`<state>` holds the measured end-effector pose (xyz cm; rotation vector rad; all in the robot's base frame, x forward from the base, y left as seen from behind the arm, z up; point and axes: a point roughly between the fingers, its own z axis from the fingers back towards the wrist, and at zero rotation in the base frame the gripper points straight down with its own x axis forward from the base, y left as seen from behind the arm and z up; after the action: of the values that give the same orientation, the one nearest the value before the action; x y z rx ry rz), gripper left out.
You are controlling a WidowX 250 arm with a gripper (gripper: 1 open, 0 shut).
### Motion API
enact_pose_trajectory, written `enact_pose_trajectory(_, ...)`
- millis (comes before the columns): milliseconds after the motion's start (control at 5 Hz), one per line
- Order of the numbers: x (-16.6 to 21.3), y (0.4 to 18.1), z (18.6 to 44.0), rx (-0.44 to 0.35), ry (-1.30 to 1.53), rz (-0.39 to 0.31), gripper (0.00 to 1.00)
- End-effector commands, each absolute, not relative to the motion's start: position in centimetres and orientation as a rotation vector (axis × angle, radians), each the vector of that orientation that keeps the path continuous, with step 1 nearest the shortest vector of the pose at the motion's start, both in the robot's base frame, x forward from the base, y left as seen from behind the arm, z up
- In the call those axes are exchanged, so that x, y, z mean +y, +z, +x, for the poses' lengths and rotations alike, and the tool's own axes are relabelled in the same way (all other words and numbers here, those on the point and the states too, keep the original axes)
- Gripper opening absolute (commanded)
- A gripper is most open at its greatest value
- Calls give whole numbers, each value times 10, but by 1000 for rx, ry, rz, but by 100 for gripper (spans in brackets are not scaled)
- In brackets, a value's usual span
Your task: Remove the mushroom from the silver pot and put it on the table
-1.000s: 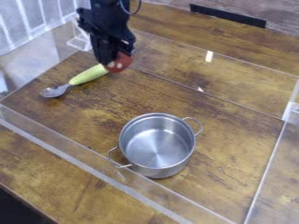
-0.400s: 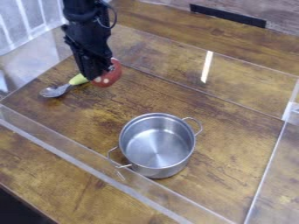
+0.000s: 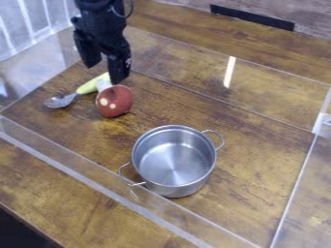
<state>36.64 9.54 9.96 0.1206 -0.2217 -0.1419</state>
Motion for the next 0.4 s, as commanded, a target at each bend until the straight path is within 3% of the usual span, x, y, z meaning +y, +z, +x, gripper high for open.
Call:
enact_pose_trajectory(0,87,115,377,-255,-135,128,100)
enact_pose_trajectory(200,84,112,381,-245,-117,123,100)
